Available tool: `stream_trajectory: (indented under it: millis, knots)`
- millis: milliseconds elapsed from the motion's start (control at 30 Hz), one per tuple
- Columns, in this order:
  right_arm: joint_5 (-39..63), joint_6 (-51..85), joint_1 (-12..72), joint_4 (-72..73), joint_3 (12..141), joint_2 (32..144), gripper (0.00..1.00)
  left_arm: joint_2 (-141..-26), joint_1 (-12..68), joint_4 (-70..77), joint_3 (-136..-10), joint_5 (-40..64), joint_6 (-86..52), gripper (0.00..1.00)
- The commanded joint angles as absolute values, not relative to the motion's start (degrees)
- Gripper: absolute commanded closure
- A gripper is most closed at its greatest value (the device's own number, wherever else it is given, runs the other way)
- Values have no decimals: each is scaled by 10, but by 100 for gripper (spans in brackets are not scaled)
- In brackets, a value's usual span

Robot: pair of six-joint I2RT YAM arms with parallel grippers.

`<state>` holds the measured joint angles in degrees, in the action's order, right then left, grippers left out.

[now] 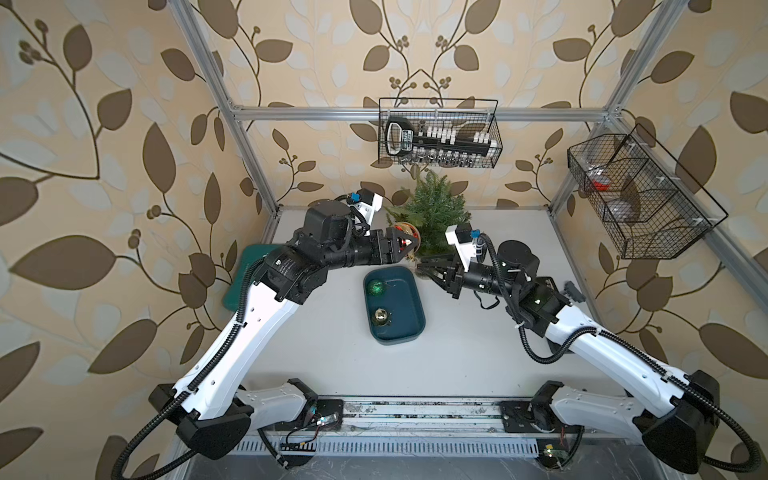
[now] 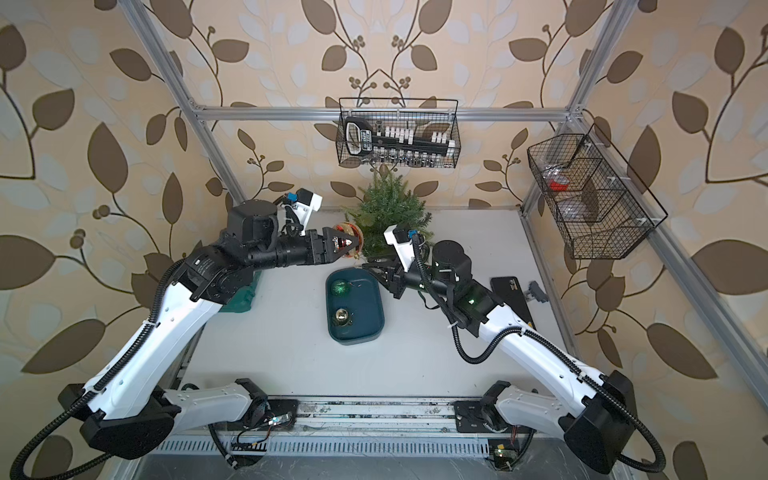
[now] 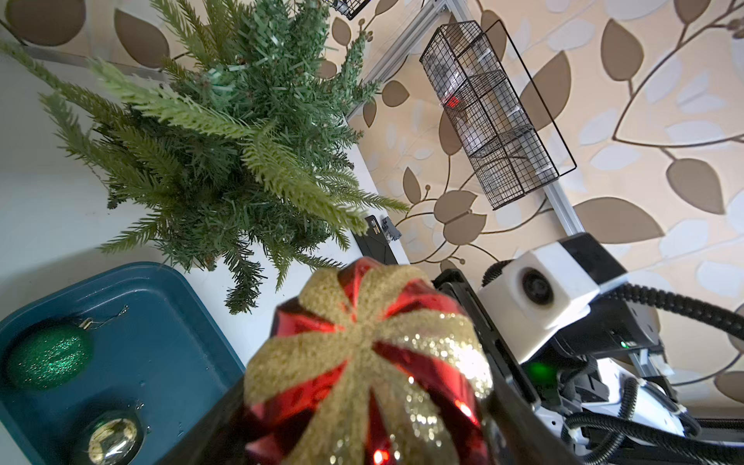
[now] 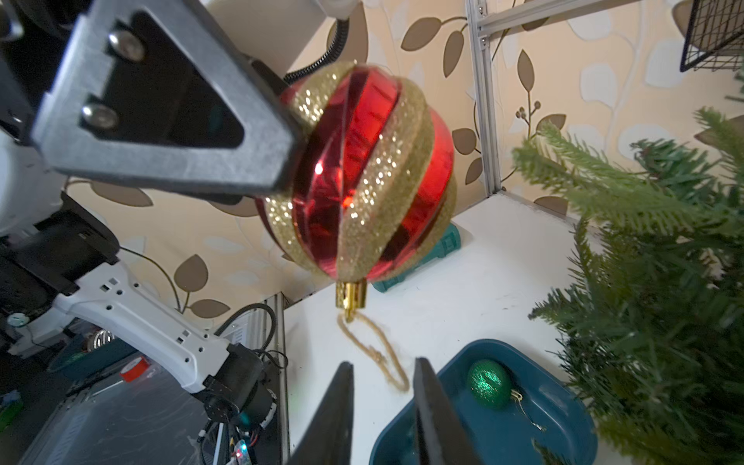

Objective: Decorate the small christmas tree with ornaments
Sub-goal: Pick up an ornament from the container.

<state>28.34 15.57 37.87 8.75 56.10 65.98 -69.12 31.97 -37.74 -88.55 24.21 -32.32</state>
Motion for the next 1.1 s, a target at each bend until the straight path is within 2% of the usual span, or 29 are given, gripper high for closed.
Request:
stream_trajectory:
  millis: [0, 67, 100, 600, 633, 667, 700, 767, 867, 967, 1067]
  knots:
    - [309, 155, 382, 111, 586, 671, 81, -689, 325, -358, -911, 258, -330, 33]
    - [318, 154, 382, 110, 593, 680, 91, -688, 324, -354, -910, 258, -331, 33]
    - [320, 153, 382, 109, 595, 683, 100, -688, 323, -354, -910, 256, -331, 34]
    - [270, 154, 382, 108, 587, 670, 100, -685, 320, -354, -919, 222, -316, 34]
    - [270, 154, 382, 108, 586, 669, 96, -686, 320, -355, -922, 222, -315, 34]
    - [268, 156, 382, 108, 587, 669, 79, -687, 320, -354, -924, 222, -315, 34]
    - [269, 157, 382, 109, 587, 669, 70, -688, 320, -354, -927, 224, -315, 34]
    - [269, 159, 382, 115, 586, 669, 61, -692, 319, -354, -932, 230, -315, 34]
    - [276, 158, 382, 122, 586, 669, 61, -694, 319, -352, -932, 237, -319, 35]
    - [279, 161, 382, 125, 591, 674, 70, -694, 319, -351, -932, 238, -322, 35]
    - [279, 160, 382, 127, 595, 682, 70, -693, 319, -342, -927, 246, -329, 35]
